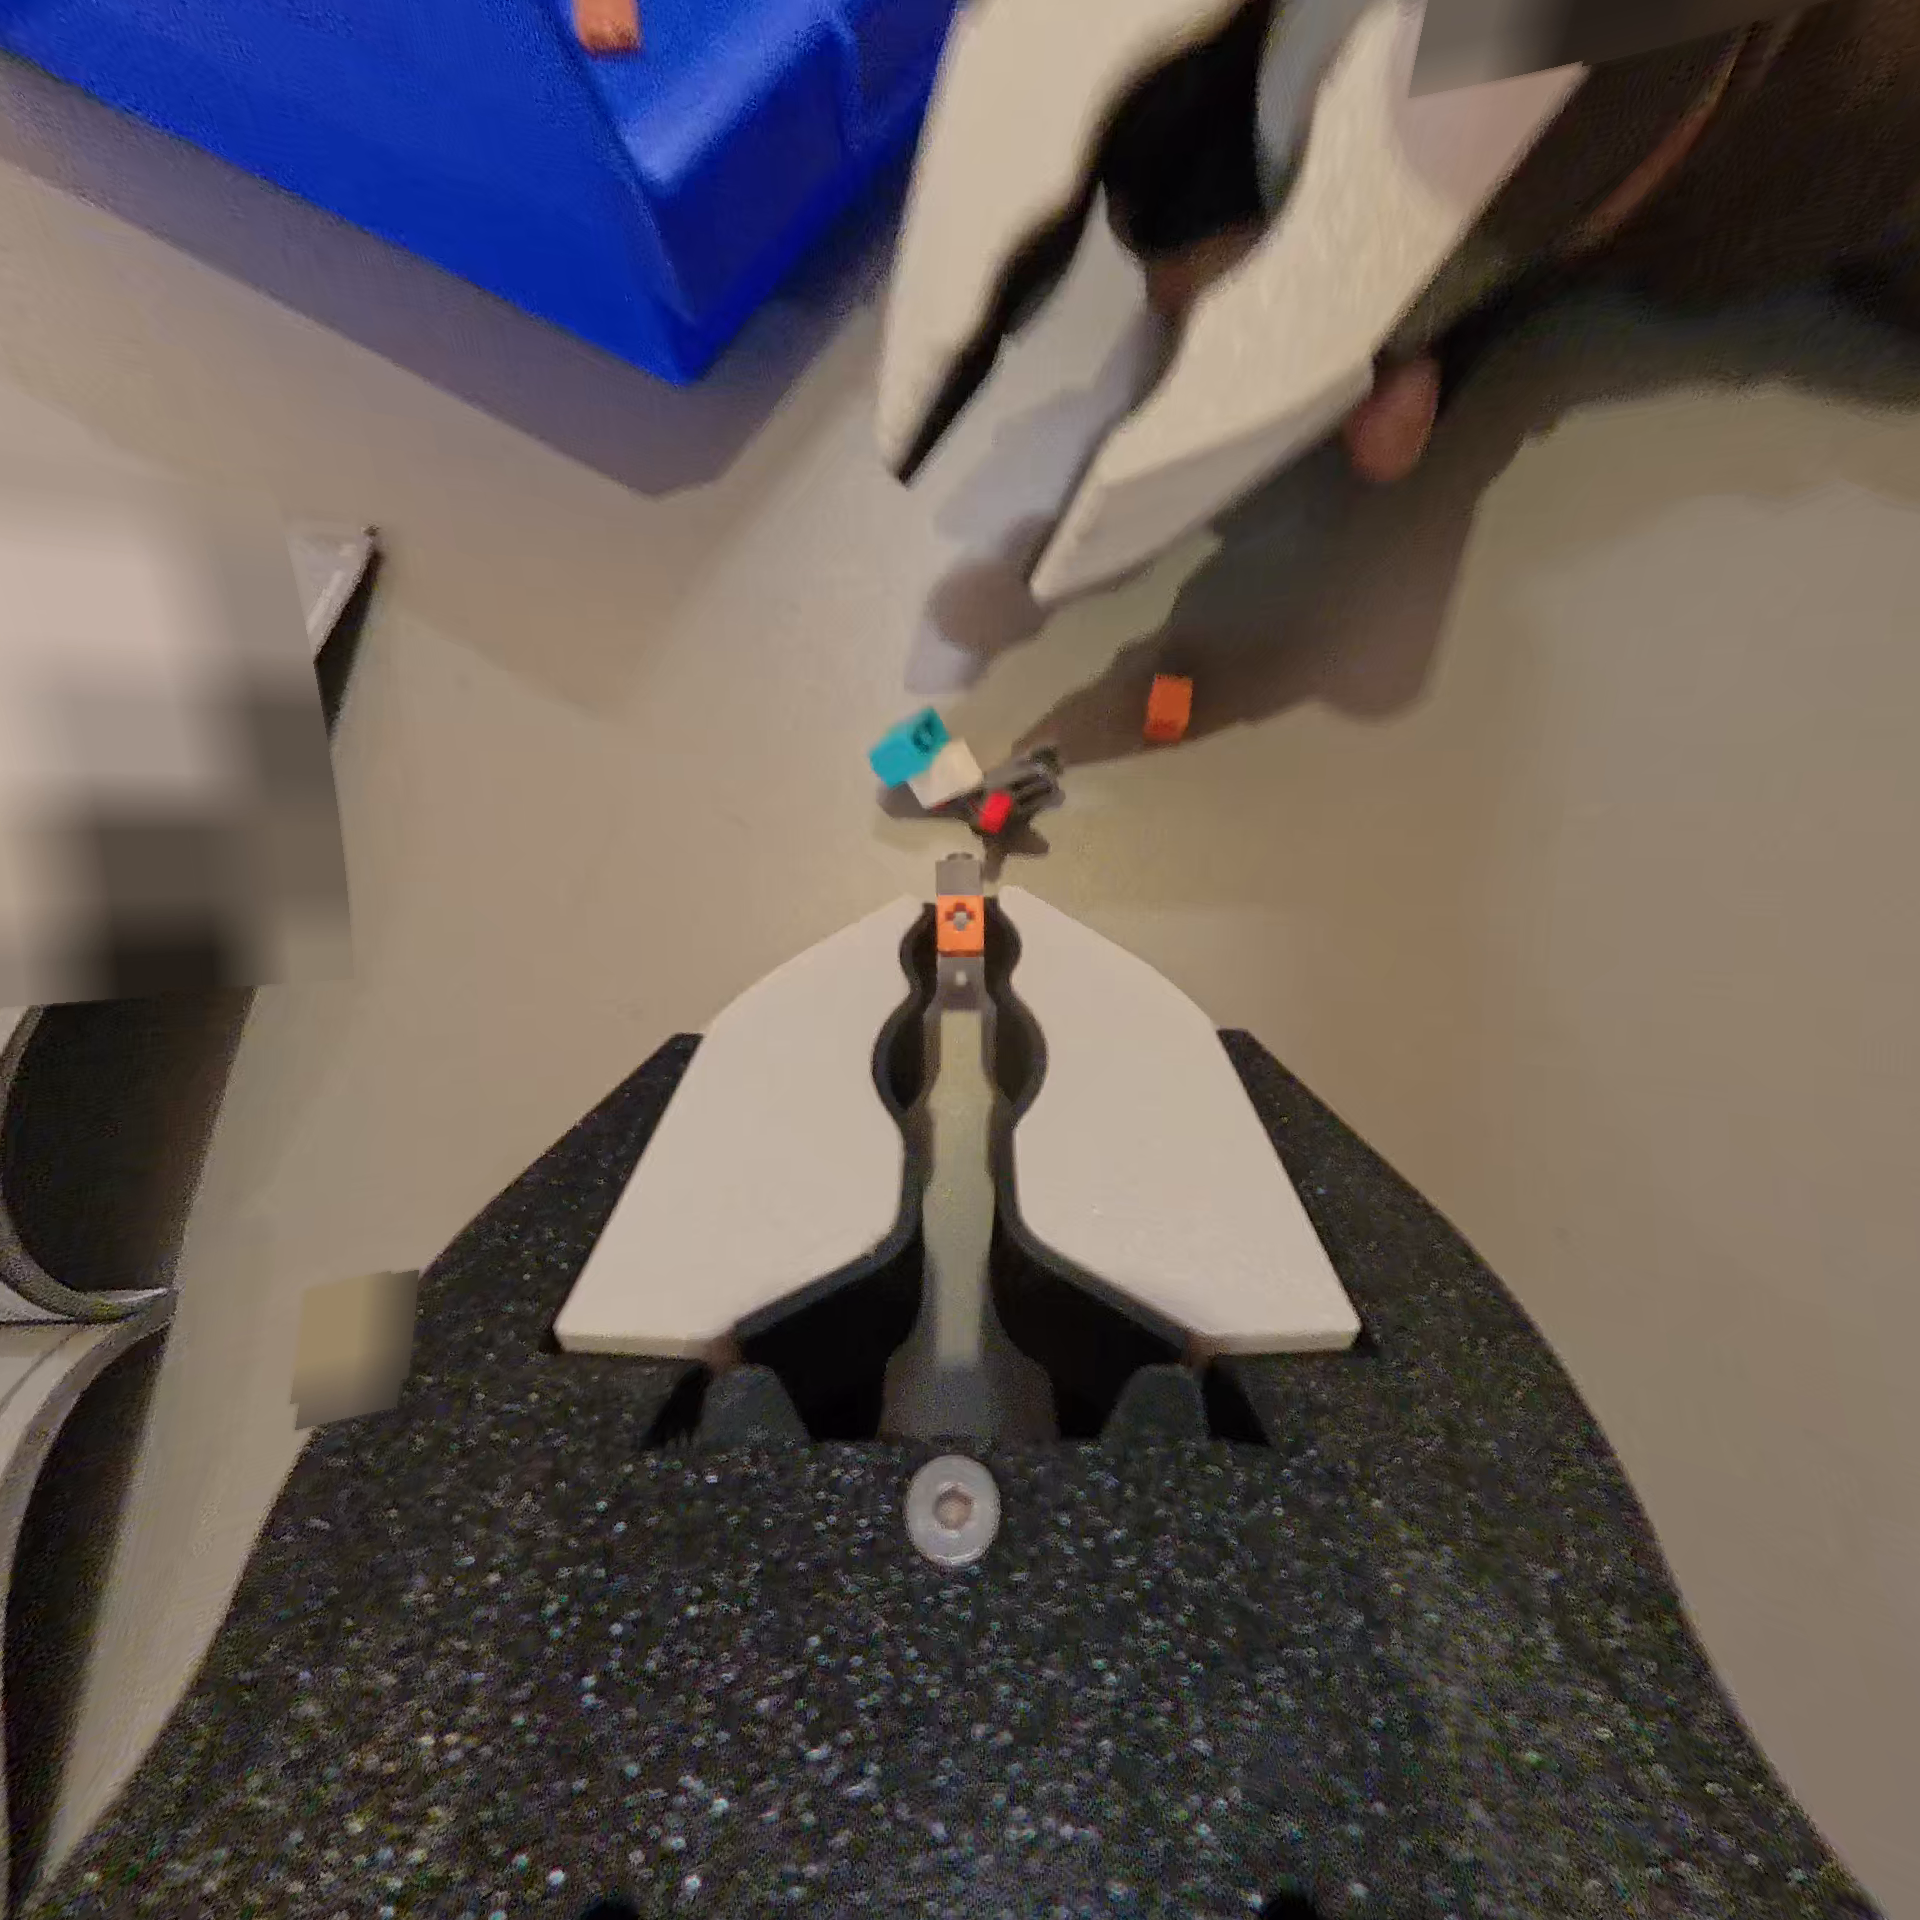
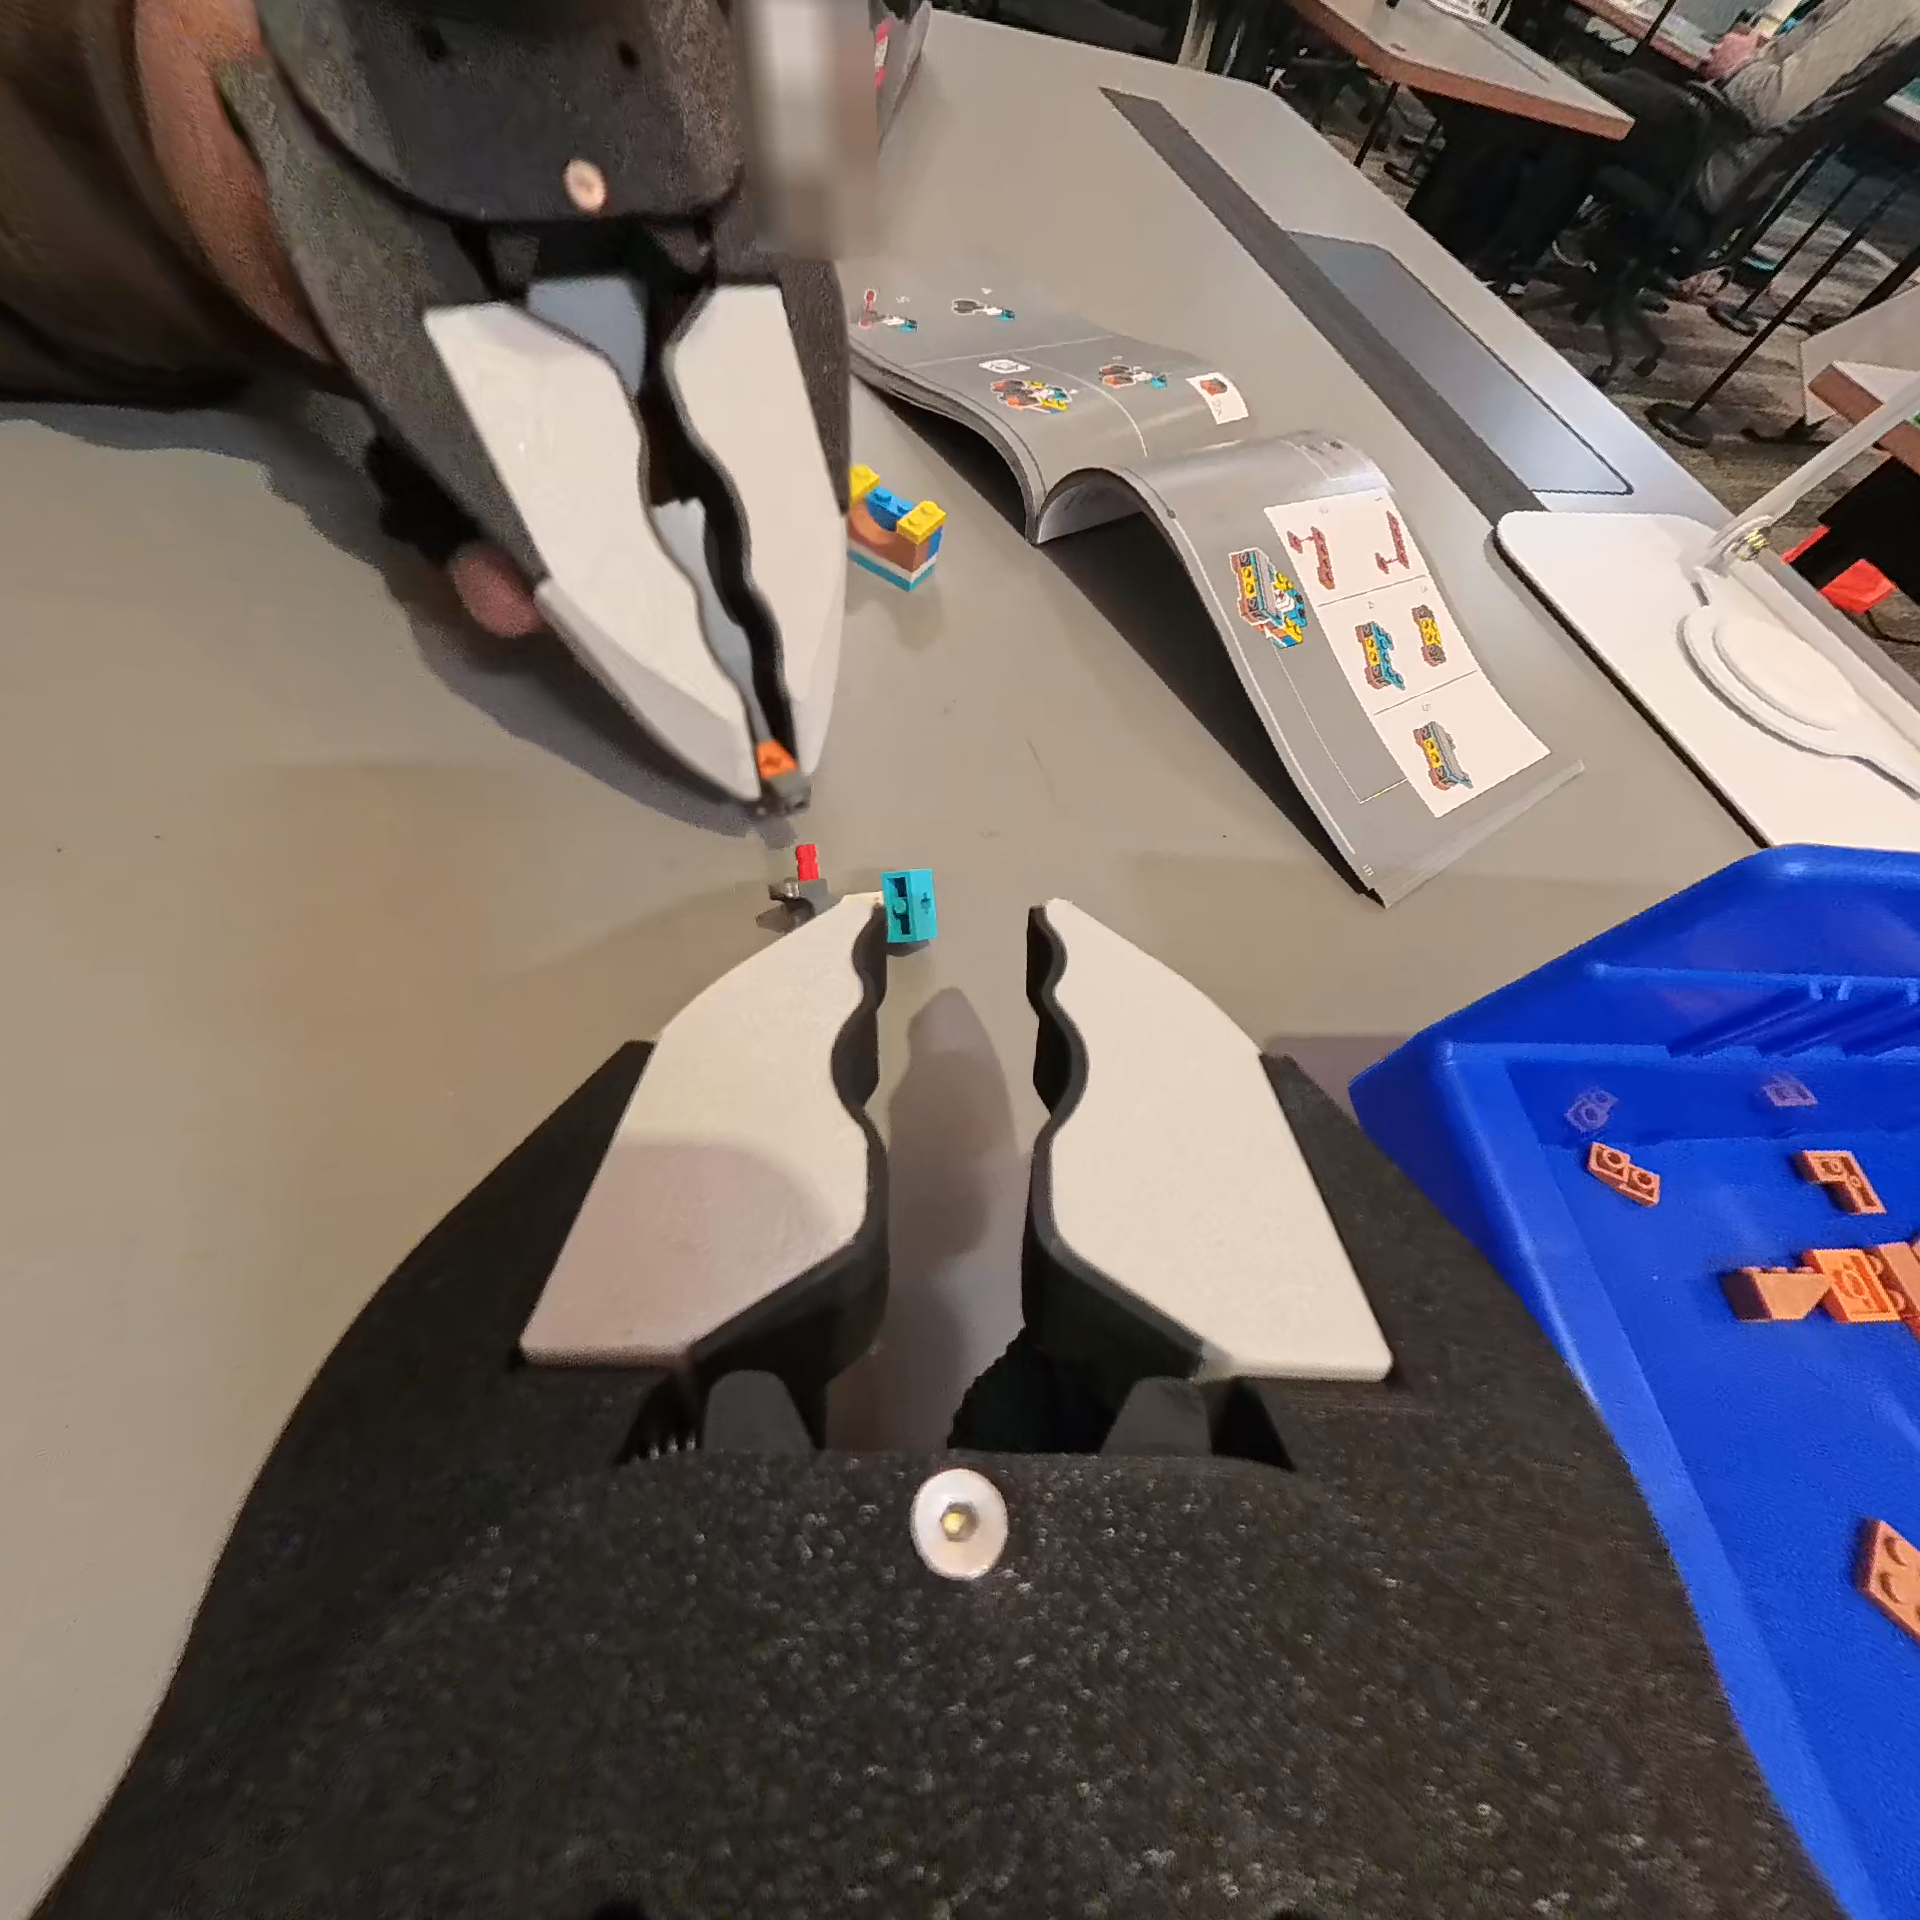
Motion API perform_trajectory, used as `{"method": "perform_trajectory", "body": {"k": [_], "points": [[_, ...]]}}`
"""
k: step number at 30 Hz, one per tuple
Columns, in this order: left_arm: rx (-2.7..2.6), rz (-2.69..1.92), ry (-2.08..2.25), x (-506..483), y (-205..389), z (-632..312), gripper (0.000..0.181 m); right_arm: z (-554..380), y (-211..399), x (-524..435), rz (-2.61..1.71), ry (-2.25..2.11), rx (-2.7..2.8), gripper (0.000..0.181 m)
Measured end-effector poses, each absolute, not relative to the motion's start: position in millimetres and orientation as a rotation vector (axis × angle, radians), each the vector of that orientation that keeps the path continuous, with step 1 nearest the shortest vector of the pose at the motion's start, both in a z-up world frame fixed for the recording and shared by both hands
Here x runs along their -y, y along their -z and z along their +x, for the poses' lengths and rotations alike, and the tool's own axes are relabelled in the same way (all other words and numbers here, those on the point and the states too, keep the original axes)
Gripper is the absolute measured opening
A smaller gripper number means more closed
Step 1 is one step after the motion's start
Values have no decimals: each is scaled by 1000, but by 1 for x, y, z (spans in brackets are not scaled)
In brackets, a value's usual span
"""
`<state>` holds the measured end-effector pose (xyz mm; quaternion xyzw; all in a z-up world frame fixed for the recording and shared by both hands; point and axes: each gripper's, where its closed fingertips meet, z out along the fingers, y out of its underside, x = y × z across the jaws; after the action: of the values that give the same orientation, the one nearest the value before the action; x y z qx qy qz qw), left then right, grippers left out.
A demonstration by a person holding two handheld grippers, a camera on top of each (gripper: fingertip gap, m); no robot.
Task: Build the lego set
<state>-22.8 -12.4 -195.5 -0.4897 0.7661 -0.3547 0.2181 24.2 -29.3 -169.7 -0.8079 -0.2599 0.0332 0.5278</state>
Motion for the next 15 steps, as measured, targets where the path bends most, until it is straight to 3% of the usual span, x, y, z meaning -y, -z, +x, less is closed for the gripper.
{"method": "perform_trajectory", "body": {"k": [9, 15], "points": [[-1503, -1600, 2038, 1, 113, -17, 8, 20, 131, 19, -1713, 68, 575, 27], [-1227, -1638, 2428, 4, 93, -14, 8, -3, 101, 12, -1564, 123, 593, 29]]}}
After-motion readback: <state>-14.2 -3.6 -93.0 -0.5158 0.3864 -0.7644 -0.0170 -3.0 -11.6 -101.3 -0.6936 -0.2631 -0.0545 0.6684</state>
